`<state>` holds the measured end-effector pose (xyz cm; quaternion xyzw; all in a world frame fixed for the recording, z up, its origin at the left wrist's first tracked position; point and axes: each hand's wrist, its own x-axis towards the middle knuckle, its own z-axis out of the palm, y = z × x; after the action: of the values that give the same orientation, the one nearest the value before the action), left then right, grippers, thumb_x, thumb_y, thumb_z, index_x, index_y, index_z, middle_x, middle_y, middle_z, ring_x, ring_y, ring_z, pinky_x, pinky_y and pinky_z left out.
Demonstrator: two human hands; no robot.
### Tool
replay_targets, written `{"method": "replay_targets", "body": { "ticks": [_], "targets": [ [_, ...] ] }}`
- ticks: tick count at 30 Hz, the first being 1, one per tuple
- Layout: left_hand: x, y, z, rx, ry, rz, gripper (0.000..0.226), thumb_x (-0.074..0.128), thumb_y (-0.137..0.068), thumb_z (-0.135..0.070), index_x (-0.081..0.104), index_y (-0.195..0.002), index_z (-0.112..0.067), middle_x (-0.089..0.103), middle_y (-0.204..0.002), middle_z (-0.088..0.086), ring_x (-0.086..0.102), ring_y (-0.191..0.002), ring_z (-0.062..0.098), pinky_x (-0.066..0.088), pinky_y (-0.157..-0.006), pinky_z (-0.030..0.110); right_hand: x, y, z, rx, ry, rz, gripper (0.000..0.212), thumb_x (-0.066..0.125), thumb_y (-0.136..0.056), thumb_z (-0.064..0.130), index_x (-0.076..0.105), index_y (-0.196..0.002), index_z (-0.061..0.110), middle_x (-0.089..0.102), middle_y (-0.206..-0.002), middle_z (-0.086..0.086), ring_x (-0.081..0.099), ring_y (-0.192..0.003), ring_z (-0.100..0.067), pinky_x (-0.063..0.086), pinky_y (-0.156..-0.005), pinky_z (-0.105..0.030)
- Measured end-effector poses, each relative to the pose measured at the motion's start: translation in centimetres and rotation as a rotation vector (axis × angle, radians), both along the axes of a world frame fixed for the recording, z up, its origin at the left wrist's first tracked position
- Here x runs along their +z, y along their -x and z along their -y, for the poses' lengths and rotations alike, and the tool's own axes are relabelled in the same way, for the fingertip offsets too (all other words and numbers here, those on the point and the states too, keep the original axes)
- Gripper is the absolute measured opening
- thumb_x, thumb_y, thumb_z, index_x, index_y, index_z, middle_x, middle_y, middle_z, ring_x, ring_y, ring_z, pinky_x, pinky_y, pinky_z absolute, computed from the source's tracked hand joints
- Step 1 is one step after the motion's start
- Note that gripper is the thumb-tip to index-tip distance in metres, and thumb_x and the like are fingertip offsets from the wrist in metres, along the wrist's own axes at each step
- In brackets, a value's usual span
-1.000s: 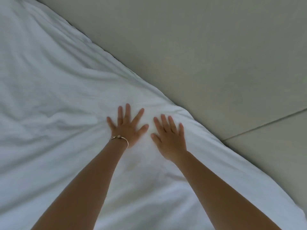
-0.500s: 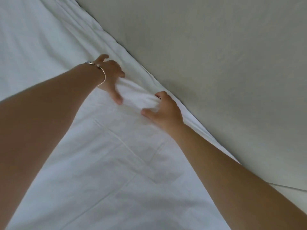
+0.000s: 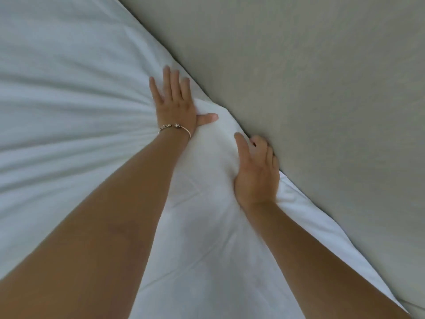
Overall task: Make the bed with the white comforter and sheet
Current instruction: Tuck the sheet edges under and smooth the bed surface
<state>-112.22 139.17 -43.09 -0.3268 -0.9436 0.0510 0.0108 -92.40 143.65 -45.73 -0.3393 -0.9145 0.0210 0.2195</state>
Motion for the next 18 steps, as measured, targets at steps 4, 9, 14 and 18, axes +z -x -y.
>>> {"method": "replay_targets", "body": {
  "ticks": [4,9,14,18],
  "targets": [
    [1.5,-0.3,-0.1,0.270,-0.068,0.122,0.102,0.008,-0.082,-0.079,-0.009,-0.152,-0.007,-0.010,-0.159,0.020,-0.010,-0.147,0.034,0.000,-0.110,0.068,1.7,1.7,-0.3,0.271,-0.101,-0.120,0.030,0.045,-0.086,0.000,0.068,-0.104,0.010,0.054,-0.124,-0.009,0.050,-0.107,-0.031,0.046,-0.090,-0.044],
    [2.1,3.0,4.2,-0.156,0.007,0.352,0.060,0.010,-0.098,-0.057,-0.002,-0.153,-0.035,-0.008,-0.162,-0.010,-0.010,-0.148,0.011,-0.008,-0.118,0.049,3.5,2.8,0.9,0.432,0.532,0.277,0.061,0.022,-0.098,0.051,0.024,-0.153,0.025,0.021,-0.161,0.004,0.017,-0.146,-0.011,0.014,-0.120,-0.033],
    [2.9,4.3,13.2,0.279,0.034,0.325,0.087,0.008,-0.069,-0.094,-0.018,-0.142,-0.055,-0.024,-0.159,0.003,-0.023,-0.146,0.023,-0.005,-0.110,0.065,2.7,4.4,1.0,0.022,0.637,0.398,0.060,0.008,-0.101,0.044,-0.001,-0.157,0.024,-0.006,-0.164,0.009,-0.004,-0.149,-0.005,-0.006,-0.119,-0.031],
    [2.4,6.2,16.3,0.394,0.053,0.369,0.092,-0.002,-0.057,-0.100,-0.025,-0.137,-0.060,-0.031,-0.156,0.004,-0.026,-0.144,0.026,-0.004,-0.108,0.070,4.9,10.3,5.5,-0.037,0.460,0.153,0.054,0.019,-0.103,0.034,0.025,-0.154,0.018,0.022,-0.161,-0.003,0.016,-0.149,-0.024,0.010,-0.121,-0.046]
  ]
}}
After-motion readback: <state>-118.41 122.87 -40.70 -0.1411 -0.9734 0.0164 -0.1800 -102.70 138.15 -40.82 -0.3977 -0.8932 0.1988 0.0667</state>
